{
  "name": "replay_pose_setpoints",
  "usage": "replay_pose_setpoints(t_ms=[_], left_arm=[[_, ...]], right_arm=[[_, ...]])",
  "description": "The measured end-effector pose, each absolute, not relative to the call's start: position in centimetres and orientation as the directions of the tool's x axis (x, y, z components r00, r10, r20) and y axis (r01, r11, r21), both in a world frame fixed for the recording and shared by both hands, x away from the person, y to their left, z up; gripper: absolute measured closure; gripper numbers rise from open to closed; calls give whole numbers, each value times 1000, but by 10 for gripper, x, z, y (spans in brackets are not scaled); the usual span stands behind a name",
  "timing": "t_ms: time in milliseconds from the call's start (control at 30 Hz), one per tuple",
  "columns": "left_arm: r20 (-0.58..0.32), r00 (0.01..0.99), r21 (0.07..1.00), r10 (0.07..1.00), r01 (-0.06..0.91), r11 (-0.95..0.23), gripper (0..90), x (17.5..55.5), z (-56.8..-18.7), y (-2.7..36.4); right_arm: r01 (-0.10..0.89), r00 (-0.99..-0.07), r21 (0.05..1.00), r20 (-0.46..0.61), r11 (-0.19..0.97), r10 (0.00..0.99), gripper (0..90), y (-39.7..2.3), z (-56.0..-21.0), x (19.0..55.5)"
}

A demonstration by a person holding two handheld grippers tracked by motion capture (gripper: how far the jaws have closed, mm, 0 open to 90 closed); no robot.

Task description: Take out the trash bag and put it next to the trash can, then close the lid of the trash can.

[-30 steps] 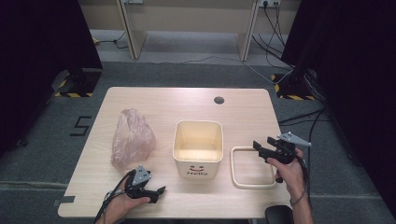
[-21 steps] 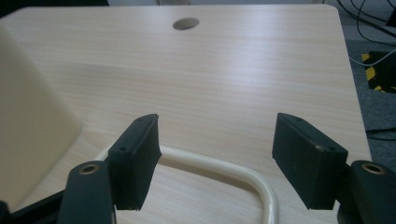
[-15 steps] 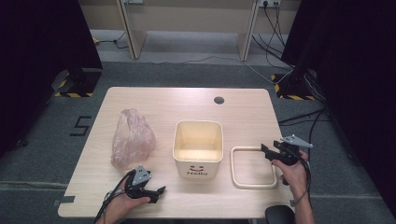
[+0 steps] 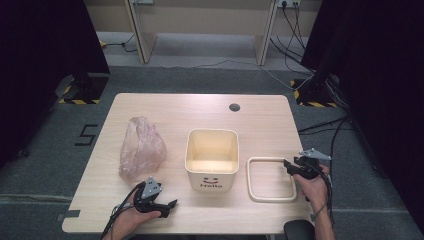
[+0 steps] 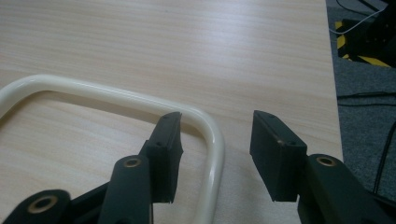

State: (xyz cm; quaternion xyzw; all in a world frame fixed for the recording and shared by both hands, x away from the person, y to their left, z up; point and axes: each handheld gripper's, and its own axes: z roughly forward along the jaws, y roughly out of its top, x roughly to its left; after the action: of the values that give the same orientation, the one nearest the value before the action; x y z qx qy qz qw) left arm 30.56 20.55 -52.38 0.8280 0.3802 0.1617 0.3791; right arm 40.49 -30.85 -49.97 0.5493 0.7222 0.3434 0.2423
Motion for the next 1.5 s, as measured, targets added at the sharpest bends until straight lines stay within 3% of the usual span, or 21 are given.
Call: replay_pose_setpoints(t_ms=[633,867,1500], left_arm=[[-20,657,751,754,508,-422,145,305,-524,205],[-20,656,751,755,508,-422,145,305,-524,205],[-20,656,751,755,508,-422,145,305,-524,206]], right_arm=[[637,-318,741,-1,214,948,631,-298,-510,408],[624,-324,747,-23,232,946,780,-298,-510,406],[584,-308,775,-64,241,949,800,-301,-502,402]])
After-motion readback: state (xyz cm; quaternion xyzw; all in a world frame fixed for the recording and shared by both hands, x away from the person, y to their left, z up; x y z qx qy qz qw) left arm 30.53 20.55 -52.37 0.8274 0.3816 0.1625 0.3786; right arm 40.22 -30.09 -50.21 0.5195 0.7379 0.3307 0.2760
